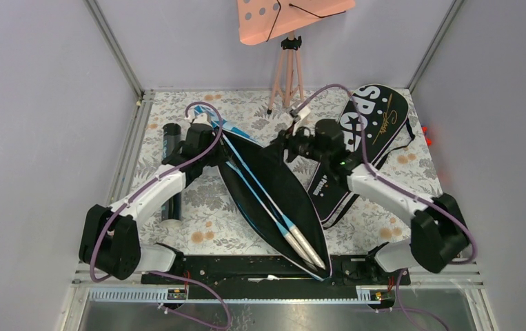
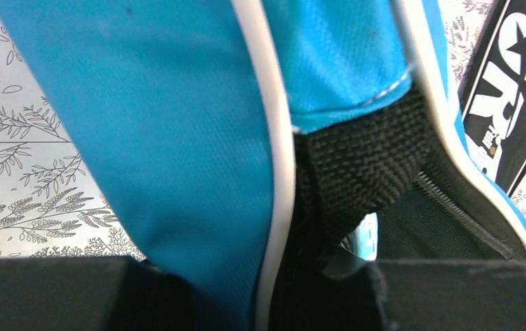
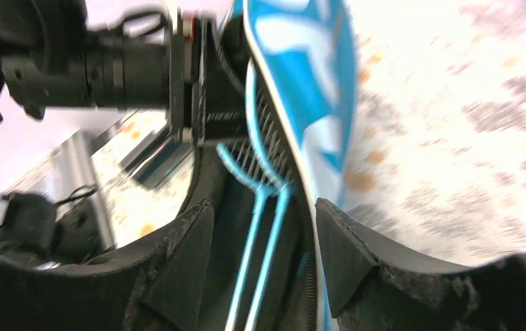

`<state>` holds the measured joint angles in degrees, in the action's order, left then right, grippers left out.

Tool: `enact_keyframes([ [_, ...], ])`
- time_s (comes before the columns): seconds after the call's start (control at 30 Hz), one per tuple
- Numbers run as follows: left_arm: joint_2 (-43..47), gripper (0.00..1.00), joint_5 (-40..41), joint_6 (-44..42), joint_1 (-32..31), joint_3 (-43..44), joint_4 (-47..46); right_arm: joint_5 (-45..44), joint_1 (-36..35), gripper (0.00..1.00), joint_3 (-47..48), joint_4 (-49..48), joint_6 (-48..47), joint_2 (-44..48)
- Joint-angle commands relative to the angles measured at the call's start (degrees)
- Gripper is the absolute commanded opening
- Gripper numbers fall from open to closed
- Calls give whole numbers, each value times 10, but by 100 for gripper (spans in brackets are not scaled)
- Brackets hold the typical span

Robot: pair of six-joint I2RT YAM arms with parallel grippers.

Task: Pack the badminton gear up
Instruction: Adjust the racket in the racket bag.

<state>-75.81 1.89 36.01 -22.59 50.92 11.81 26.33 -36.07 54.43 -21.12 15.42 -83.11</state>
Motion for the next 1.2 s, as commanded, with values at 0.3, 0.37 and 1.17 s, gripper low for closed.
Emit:
enact_keyframes([
  [0.3,-51,0,-135,-178,-16,69,72,-88,10,75,88,115,-211,-47],
  [0.37,-68,0,-128,-183,-17,84,82,-87,10,75,118,146,-217,-79],
  [1.17,-121,5,0,-91,-96,177,126,14,-9,88,10,54,-58,30],
])
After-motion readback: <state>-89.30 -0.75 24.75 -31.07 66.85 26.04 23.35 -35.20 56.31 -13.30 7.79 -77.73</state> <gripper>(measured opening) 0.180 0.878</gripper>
